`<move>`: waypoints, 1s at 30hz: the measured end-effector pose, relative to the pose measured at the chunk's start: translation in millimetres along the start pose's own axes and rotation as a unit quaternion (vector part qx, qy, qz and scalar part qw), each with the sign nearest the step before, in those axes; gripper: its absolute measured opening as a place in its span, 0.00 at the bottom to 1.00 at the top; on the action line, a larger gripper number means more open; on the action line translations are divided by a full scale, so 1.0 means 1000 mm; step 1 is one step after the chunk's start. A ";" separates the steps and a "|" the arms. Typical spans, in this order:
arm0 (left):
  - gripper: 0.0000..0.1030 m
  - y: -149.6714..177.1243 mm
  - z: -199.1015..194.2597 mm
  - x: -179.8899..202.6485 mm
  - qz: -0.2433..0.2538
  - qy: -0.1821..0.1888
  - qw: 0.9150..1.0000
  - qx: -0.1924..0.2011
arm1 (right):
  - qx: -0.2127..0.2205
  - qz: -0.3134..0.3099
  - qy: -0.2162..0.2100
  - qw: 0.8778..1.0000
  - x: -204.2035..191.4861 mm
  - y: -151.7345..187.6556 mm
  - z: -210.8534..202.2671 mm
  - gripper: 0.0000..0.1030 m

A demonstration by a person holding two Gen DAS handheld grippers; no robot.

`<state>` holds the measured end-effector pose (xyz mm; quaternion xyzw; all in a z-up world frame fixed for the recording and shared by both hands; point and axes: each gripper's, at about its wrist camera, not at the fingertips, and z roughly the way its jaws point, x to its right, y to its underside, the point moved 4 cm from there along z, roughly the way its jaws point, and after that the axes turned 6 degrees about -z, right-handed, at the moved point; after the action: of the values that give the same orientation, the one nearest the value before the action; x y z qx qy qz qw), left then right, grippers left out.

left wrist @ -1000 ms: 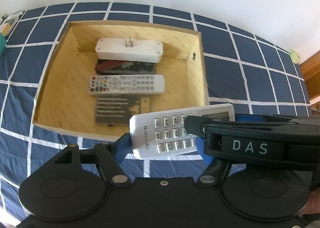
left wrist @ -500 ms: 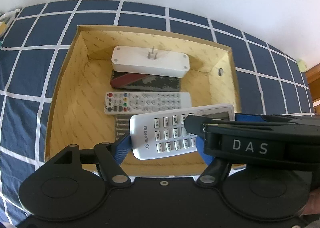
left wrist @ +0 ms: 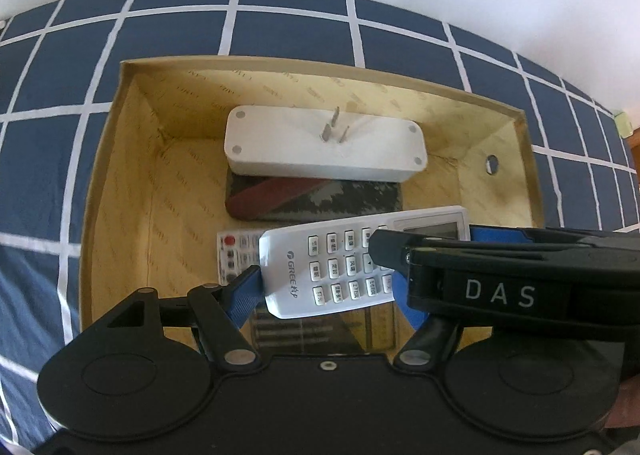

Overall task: Organize objects
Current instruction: 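Lower the remote into the box beside the white plate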

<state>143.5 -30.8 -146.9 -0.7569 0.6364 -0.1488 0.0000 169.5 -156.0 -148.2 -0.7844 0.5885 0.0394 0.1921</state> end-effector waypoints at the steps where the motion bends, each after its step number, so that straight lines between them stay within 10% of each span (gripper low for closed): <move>1: 0.68 -0.003 0.003 -0.001 0.002 0.000 1.000 -0.002 | -0.001 0.004 0.000 1.000 0.001 -0.003 0.004 0.71; 30: 0.68 -0.044 0.054 -0.013 0.030 0.001 0.999 -0.042 | -0.029 0.052 0.020 0.998 0.016 -0.033 0.063 0.71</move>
<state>196.2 -20.3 -193.1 -0.7367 0.6644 -0.1225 -0.0282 216.0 -141.4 -202.3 -0.7584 0.6311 0.0511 0.1550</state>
